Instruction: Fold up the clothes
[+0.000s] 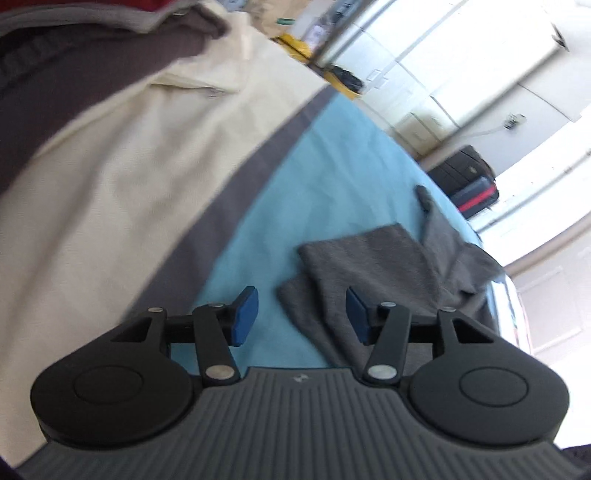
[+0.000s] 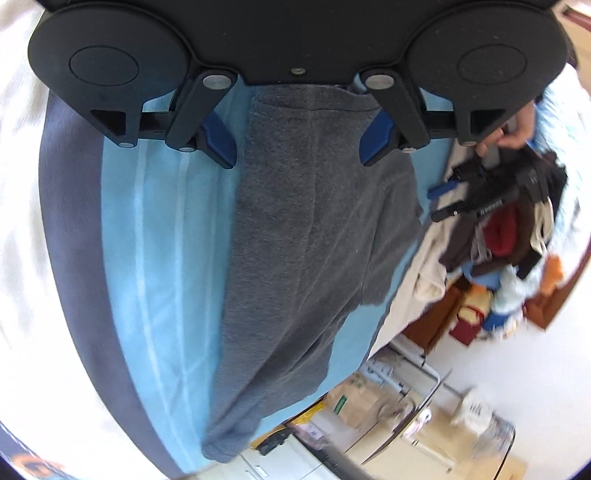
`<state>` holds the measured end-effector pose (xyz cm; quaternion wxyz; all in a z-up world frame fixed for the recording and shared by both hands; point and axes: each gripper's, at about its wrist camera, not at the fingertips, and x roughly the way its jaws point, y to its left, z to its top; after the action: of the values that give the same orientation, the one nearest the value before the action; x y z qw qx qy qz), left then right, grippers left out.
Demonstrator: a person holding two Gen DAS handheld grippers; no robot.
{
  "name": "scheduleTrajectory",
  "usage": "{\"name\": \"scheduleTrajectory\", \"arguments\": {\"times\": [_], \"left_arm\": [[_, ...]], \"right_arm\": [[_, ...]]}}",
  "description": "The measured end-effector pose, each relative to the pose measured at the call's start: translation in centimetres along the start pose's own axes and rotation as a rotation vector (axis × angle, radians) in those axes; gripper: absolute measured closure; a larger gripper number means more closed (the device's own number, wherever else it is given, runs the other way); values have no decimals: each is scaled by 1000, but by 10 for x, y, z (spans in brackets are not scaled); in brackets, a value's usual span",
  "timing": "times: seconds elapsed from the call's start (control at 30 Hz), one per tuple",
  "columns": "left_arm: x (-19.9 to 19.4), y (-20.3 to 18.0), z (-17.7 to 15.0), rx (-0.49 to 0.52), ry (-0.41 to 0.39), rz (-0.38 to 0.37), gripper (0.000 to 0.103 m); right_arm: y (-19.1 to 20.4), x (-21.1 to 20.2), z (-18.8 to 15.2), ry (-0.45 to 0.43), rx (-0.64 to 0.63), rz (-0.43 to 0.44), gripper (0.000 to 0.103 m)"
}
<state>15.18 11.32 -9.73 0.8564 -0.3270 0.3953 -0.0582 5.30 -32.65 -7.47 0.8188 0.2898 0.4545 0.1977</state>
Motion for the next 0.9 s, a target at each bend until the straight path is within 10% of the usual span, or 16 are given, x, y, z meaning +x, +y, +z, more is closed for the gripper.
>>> {"name": "scheduleTrajectory", "arguments": {"times": [0.1, 0.3, 0.33, 0.37, 0.4, 0.47, 0.9], "left_arm": [[16, -5, -7, -5, 36, -63, 44], [47, -24, -5, 47, 2, -119, 21], [48, -30, -7, 95, 1, -110, 39], [50, -36, -10, 164, 4, -78, 87], [52, -43, -14, 236, 8, -44, 98], [51, -47, -20, 265, -9, -18, 98], [-46, -95, -25, 334, -107, -15, 98]], "right_arm": [[2, 2, -5, 30, -57, -10, 68], [-12, 2, -4, 14, 43, 24, 71], [-14, 3, -4, 7, 61, 28, 70], [-14, 2, -3, 0, 63, 30, 70], [-12, 0, -2, -7, 58, 32, 70], [-10, -3, 1, -21, 47, 34, 91], [50, -77, 18, -128, -161, 81, 94]]}}
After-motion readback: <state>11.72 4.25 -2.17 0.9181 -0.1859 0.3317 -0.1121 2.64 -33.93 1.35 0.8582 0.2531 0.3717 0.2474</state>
